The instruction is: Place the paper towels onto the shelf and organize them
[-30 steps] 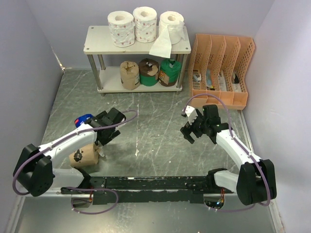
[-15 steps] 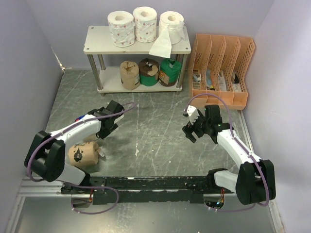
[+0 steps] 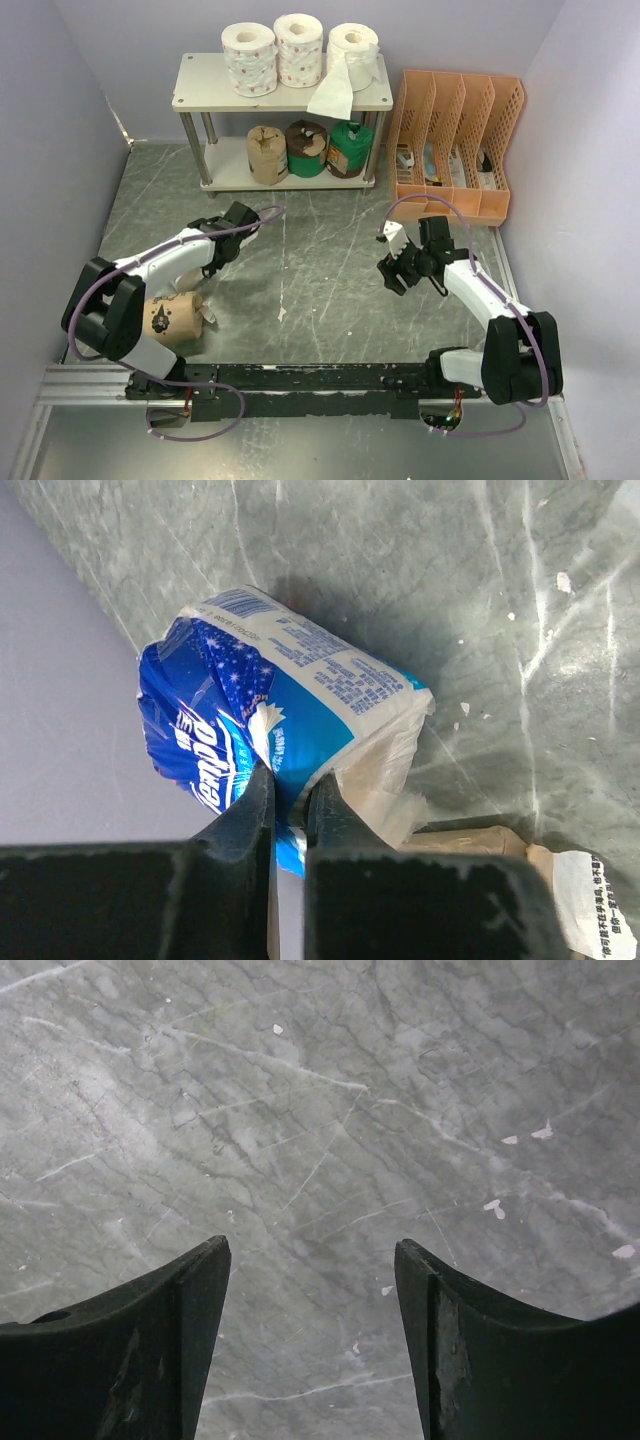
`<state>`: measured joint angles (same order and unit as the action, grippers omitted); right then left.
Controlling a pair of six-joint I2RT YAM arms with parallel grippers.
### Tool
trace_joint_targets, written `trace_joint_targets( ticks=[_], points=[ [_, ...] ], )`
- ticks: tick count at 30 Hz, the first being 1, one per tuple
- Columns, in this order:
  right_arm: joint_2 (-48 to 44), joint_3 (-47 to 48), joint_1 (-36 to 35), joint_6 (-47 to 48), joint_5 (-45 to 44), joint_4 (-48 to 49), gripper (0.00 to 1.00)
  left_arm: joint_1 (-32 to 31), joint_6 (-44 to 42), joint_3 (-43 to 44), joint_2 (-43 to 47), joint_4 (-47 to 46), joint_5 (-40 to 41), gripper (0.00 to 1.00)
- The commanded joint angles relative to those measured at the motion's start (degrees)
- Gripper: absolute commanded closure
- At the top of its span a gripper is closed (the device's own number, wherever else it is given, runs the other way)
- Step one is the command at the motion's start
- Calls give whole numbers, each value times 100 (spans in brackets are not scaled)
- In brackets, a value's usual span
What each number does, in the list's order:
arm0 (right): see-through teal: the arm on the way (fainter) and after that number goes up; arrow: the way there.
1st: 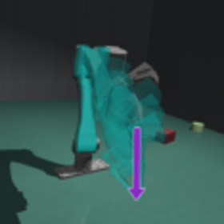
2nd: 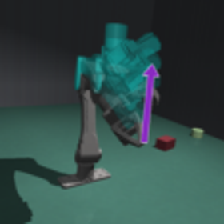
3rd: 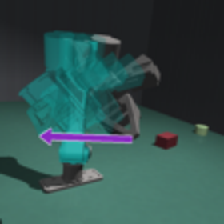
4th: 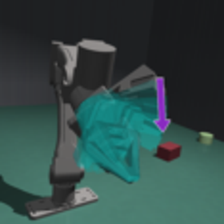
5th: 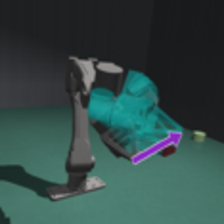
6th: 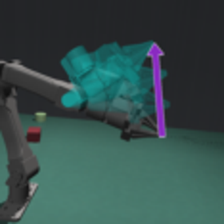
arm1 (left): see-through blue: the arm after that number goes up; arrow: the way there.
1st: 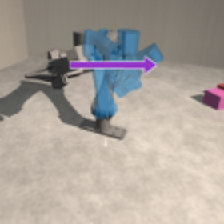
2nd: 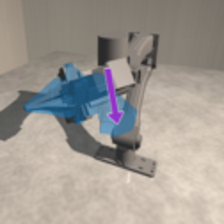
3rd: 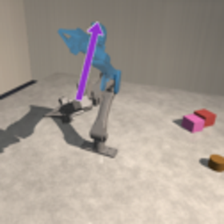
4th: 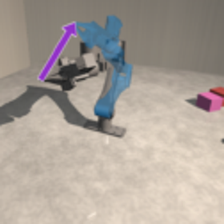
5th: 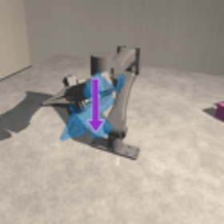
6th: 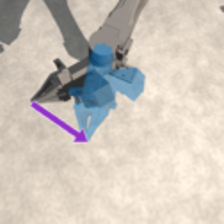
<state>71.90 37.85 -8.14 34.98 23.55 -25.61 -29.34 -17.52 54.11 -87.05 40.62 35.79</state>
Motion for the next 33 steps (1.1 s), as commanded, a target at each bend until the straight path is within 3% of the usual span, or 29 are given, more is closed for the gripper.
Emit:
trace_joint_targets(
  ticks=[1, 12, 14, 17, 21, 24, 29, 33],
  points=[
    [-272, 39, 83, 43, 27, 105, 34, 44, 324, 340, -209, 317, -547, 93],
    [30, 54, 120, 119, -30, 73, 33, 43, 1793, 2795, -308, 1513, -1257, 93],
    [1, 19, 120, 148, -39, 106, 33, 49, 1904, 3163, -204, 1368, -1618, 93],
    [-17, 4, 120, 132, -73, 131, 33, 56, 2233, 3135, 332, 321, -2126, 93],
    [-18, -12, 127, 112, -123, 155, 33, 51, 3189, 3055, 1052, -451, -1420, 93],
    [-7, -18, 139, 90, -115, 160, 33, 52, 4012, 3358, 1257, -416, -899, 93],
    [21, -16, 146, 80, -99, 186, 34, 58, 4928, 3956, 1319, -197, -694, 93],
    [127, 12, 147, 45, -98, 175, 34, 152, 5725, 4011, 1607, -601, -839, 93]
  ],
)
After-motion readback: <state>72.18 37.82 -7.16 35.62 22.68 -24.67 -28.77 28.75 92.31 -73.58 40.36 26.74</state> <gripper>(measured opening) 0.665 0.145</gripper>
